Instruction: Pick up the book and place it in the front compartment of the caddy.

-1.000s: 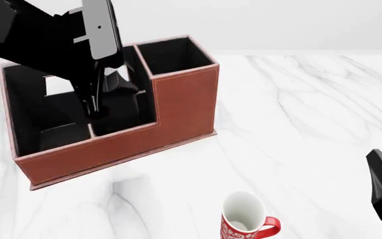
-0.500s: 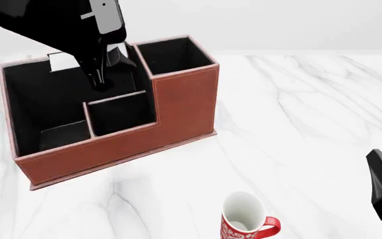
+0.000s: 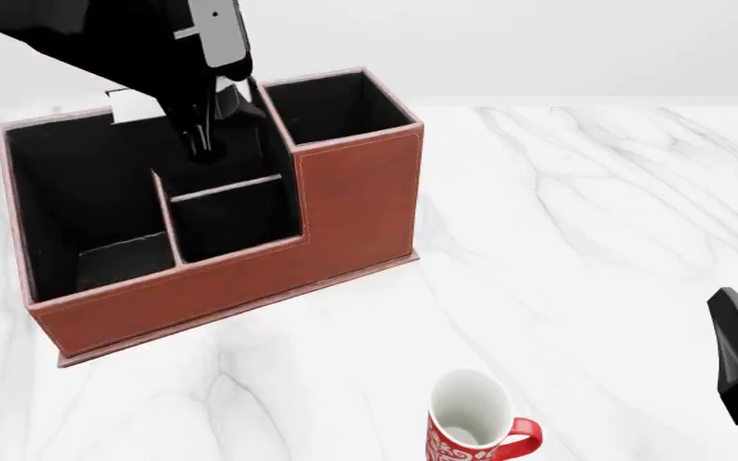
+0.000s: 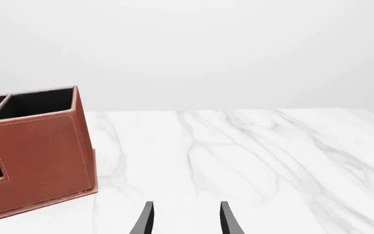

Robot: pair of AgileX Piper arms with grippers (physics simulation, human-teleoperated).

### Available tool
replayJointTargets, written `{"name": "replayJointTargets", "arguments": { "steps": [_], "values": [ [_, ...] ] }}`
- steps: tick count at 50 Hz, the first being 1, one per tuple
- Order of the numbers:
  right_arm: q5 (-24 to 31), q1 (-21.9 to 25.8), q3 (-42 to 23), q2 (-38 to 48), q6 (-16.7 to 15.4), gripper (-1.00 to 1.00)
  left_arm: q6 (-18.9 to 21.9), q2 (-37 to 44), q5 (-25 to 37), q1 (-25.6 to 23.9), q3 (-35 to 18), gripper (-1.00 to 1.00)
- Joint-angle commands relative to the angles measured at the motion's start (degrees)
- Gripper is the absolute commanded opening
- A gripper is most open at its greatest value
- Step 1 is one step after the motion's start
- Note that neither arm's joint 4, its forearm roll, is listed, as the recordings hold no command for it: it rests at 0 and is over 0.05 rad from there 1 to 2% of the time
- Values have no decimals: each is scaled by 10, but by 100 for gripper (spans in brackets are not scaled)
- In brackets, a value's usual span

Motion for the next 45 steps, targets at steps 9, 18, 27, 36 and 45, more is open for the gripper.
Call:
{"name": "replayJointTargets", "arguments": {
  "steps": [9, 18, 27, 36, 45],
  "values": [
    [1, 0, 0, -1, -1, 100, 33, 22, -45, 23, 13, -100],
    [1, 0, 0, -1, -1, 100, 37, 36, -59, 27, 14, -100],
    [1, 0, 0, -1, -1, 100, 31, 50, -67, 22, 10, -100],
    [1, 0, 0, -1, -1, 100, 25, 72, -77, 28, 3, -100],
    [1, 0, 0, -1, -1, 100, 21, 94, -90, 32, -2, -100]
  ]
}}
